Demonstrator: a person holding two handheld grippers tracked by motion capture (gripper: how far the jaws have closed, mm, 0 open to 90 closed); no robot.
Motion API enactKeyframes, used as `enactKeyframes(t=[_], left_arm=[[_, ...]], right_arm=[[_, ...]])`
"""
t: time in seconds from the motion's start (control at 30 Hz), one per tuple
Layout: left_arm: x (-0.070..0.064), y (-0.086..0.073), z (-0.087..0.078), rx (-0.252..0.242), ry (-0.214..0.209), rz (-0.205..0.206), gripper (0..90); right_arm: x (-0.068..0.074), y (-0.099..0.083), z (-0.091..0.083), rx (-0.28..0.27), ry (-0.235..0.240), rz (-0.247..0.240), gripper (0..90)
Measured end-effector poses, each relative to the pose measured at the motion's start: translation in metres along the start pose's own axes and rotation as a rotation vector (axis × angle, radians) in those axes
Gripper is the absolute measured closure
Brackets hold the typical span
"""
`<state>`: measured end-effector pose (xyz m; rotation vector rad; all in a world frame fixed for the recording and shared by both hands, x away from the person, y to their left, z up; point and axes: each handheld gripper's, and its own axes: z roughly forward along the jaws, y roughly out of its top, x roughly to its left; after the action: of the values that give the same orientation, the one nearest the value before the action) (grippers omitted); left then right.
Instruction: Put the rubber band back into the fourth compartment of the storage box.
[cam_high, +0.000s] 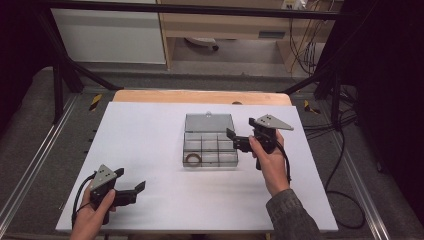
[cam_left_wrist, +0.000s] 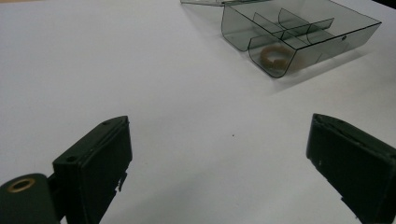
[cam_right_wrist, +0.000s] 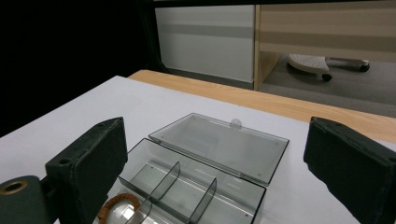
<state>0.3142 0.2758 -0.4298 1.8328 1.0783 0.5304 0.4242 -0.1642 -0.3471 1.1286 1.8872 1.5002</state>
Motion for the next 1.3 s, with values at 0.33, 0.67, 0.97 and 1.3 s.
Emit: enactKeyframes(t=[0.33,0.67,0.97,1.3], left_arm=[[0.0,0.0,-0.001,-0.008,0.006,-0.003,6.3],[0.0,-0.001,-0.001,-0.007,0.006,-0.001,6.3],[-0.001,-0.001,0.0,-0.006,0.005,0.002,6.2],[-0.001,-0.001,0.0,-0.008,0.006,0.001,6.1]], right_arm=[[-0.013,0.005,-0.027,-0.044,-0.009,0.019,5.5],[-0.031,0.002,-0.057,-0.07,-0.05,0.023,5.5],[-0.043,-0.011,-0.084,-0.073,-0.073,0.035,5.5],[-0.048,-0.032,-0.105,-0.064,-0.094,0.027,5.1]])
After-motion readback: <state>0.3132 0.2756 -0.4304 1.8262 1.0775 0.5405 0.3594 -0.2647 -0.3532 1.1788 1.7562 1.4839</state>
